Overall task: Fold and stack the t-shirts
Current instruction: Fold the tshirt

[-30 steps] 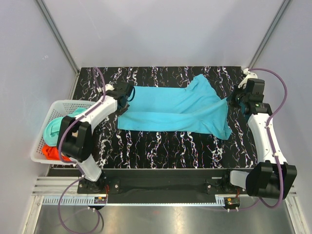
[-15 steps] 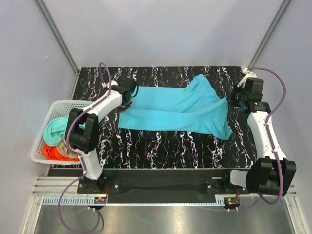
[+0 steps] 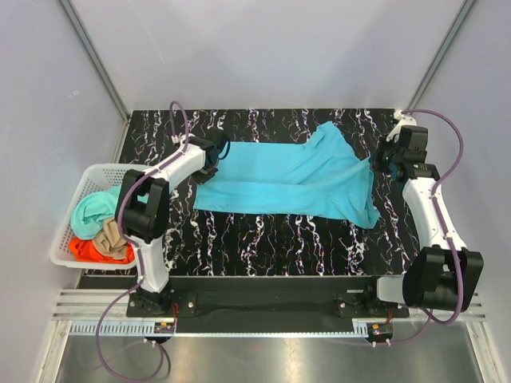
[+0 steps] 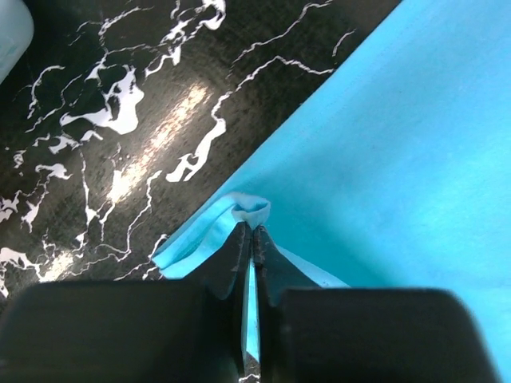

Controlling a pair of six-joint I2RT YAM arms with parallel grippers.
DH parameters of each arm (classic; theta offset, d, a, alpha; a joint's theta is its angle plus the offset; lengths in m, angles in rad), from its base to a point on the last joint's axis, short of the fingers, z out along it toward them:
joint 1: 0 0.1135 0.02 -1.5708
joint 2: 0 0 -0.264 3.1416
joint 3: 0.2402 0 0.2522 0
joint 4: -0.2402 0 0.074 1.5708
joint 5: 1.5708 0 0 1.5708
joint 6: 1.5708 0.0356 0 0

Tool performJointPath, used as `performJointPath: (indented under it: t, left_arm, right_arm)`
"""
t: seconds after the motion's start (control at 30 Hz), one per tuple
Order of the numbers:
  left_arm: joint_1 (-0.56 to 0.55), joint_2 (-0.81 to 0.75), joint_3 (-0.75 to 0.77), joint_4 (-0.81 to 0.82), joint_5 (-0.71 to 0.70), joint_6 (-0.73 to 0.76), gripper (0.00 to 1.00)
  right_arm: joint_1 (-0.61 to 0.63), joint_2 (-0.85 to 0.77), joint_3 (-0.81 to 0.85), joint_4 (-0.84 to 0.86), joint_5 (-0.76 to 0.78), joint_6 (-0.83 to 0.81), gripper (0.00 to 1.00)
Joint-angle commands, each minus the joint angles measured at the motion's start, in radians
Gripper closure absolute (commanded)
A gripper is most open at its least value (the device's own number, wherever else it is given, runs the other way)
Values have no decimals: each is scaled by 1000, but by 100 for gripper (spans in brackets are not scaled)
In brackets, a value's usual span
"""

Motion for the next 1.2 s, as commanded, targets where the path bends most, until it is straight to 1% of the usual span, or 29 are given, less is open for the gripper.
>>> performJointPath:
  t: [0.0, 0.07, 0.13, 0.17, 0.27, 0.33, 0.43, 0.47, 0.5, 0.57, 0.67, 0.77, 0.83, 0.9, 0.93, 1.03, 1.17]
  left_arm:
    - [-2, 18, 60, 17, -32, 27, 80]
    - [-2, 11, 55, 11, -38, 24, 71]
    - [-2, -20, 34, 6, -65, 15, 53]
    - [-3, -30, 34, 6, -66, 15, 53]
    - [-6, -75, 26, -11, -82, 15, 45]
    - [-17, -103, 2, 7, -87, 45, 40]
    - [-49, -152, -29, 33, -81, 70, 39]
    - [-65, -159, -44, 58, -60, 93, 39]
    - [-71, -164, -78, 88, -8, 130, 40]
    - [-94, -164, -104, 112, 10, 118, 40]
    - [-121, -130, -137, 90, -35, 86, 40]
    - [-132, -57, -112, 11, -131, 56, 40]
    - [-131, 1, -92, -58, -161, 29, 40]
    - [-131, 32, -78, -83, -187, 18, 39]
    - [-131, 51, -77, -97, -190, 13, 38]
    - [-131, 57, -86, -103, -197, -11, 38]
    - [-131, 38, -109, -86, -197, -20, 38]
  right_arm:
    - [5, 12, 8, 60, -13, -24, 100]
    - [5, 14, 7, 59, -22, -21, 100]
    - [6, 18, 1, 65, -56, -13, 100]
    - [6, 18, 1, 65, -56, -13, 100]
    - [11, 35, 4, 63, -73, -11, 100]
    - [14, 38, 7, 60, -68, -13, 100]
    - [16, 43, 8, 65, -67, -11, 100]
    - [17, 44, 8, 68, -67, -14, 100]
    - [17, 46, 8, 69, -67, -14, 100]
    - [17, 52, 11, 76, -73, -31, 100]
    - [19, 72, 36, 66, -71, -76, 99]
    - [17, 93, 37, 71, -82, -151, 100]
    - [17, 103, 33, 94, -97, -187, 100]
    - [19, 107, 19, 115, -134, -220, 100]
    - [20, 103, 8, 155, -148, -259, 100]
    - [28, 86, -47, 261, -175, -322, 100]
    - [40, 110, -59, 307, -220, -413, 100]
